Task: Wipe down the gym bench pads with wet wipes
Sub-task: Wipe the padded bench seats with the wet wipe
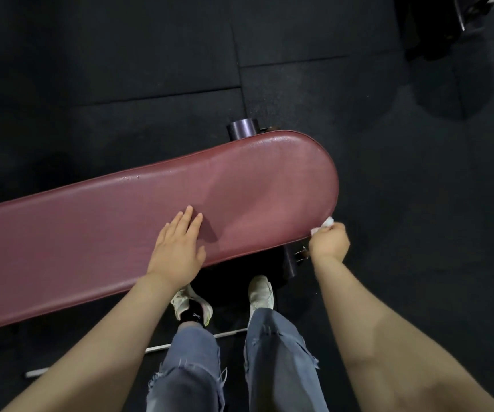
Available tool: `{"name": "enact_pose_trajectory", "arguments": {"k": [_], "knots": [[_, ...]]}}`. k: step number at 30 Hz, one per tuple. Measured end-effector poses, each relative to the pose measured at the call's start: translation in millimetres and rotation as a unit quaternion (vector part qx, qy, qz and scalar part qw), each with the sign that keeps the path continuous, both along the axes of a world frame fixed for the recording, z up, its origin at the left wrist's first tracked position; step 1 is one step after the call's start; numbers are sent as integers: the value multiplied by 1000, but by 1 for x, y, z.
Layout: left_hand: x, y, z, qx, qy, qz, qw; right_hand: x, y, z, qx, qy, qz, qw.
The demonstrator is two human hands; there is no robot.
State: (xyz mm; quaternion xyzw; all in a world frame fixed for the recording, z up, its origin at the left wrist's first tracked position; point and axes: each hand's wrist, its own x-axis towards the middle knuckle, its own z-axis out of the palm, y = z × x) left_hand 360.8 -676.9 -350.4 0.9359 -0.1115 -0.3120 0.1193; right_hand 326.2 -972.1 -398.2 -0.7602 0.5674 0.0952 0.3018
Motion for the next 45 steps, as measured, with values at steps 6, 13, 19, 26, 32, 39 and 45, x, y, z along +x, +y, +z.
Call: {"name": "enact_pose_trajectory", "arguments": {"k": [6, 13, 19, 26, 32, 39, 45], "knots": [[-45, -8, 20, -24, 32, 77, 996, -47, 81, 7, 216, 28, 165, 962], [-92, -1, 72, -75, 29, 187, 979, -39, 50, 87, 381, -65, 132, 913], [-110, 0, 120, -177, 12, 292, 940, -19, 49, 156, 444, -77, 200, 870], [-120, 14, 164, -374, 62, 495, 782, -7, 117, 201, 499, -64, 298, 811], [-134, 55, 179, -466, 74, 573, 670, -13, 199, 229, 513, -66, 368, 773], [-159, 145, 184, -400, -57, 574, 712, -38, 298, 237, 599, -54, 284, 747], [-178, 230, 190, -269, -164, 437, 842, -58, 384, 234, 598, -13, 325, 733]]}}
